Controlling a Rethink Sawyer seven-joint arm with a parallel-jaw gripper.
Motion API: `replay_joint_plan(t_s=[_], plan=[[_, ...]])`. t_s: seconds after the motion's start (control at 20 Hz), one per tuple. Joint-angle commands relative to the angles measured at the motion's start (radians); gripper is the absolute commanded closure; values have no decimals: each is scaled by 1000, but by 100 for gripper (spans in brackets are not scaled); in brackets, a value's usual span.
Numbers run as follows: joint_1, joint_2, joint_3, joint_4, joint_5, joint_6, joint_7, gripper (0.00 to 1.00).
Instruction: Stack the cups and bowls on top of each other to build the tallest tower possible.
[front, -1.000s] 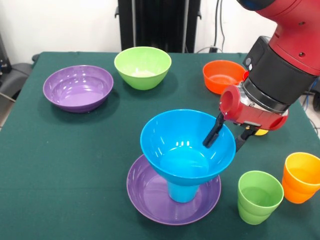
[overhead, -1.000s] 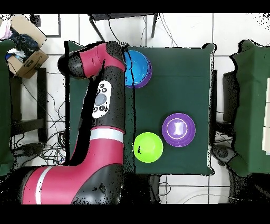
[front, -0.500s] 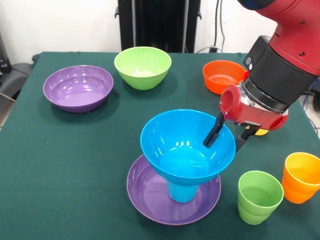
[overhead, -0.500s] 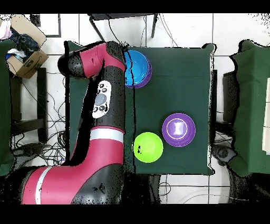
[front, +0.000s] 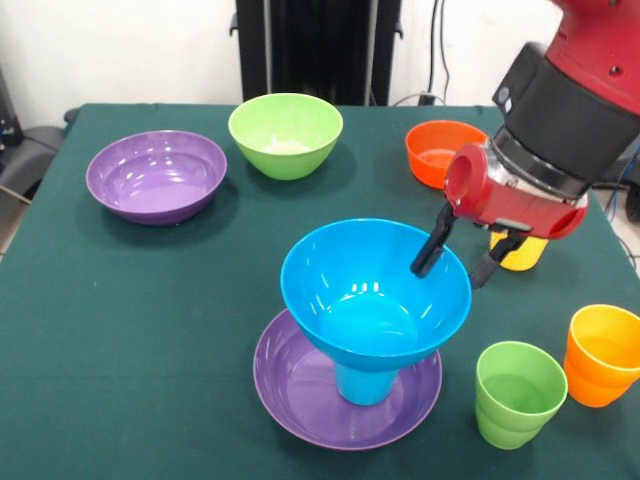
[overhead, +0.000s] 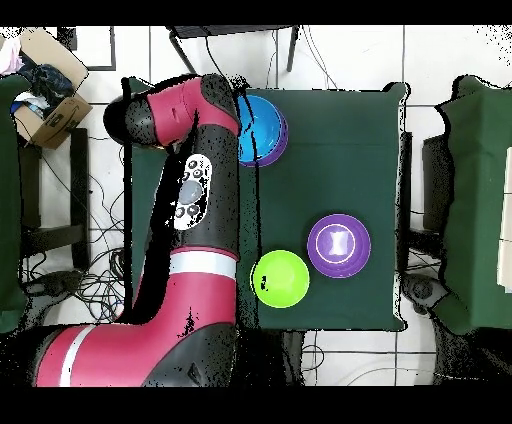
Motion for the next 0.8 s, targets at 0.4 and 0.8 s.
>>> replay_joint_plan(t_s=[0.4,0.8], plan=[[-38,-63,149,117,8,86,-194,0],[-44,-88,158,115,11,135,-204,0]])
